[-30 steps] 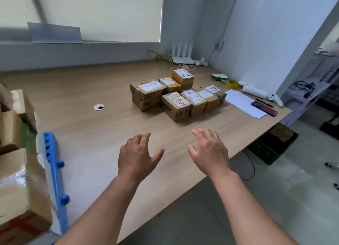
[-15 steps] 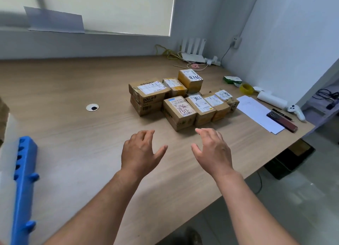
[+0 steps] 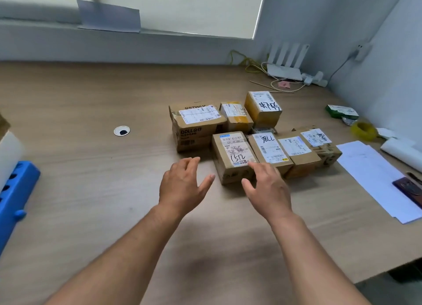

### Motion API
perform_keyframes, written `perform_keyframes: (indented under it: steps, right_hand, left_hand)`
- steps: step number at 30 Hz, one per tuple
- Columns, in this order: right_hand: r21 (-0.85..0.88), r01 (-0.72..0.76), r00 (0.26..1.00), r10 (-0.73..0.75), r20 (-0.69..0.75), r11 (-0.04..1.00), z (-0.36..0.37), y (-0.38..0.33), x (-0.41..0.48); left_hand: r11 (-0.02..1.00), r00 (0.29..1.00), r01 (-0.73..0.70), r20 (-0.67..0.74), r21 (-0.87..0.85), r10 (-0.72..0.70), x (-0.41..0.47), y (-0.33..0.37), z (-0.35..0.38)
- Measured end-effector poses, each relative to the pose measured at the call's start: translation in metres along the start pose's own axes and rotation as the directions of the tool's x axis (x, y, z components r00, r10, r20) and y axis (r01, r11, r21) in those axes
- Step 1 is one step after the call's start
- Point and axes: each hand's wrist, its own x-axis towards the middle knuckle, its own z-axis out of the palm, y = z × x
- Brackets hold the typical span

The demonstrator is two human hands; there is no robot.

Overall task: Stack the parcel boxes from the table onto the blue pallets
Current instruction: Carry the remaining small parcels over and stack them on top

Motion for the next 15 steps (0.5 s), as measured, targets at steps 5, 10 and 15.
perform_keyframes:
  steps: [5,10,15]
  right_hand:
    - [0.021,0.017,0.996,-0.019,0.086,1.000,0.011,0.036,0.050]
    - [0.032,0.039,0.989,-0.044,0.142,0.999,0.023,0.059,0.084]
    - [0.037,0.080,0.975,-0.086,0.207,0.996,0.028,0.070,0.100]
  left_hand:
    - [0.992,0.994,0.098,0.053,-0.077,-0.094,0.035,0.035,0.033]
    - [0.969,0.973,0.212,0.115,-0.124,-0.198,0.056,0.050,0.064]
    - [0.946,0.959,0.272,0.130,-0.175,-0.251,0.075,0.060,0.083]
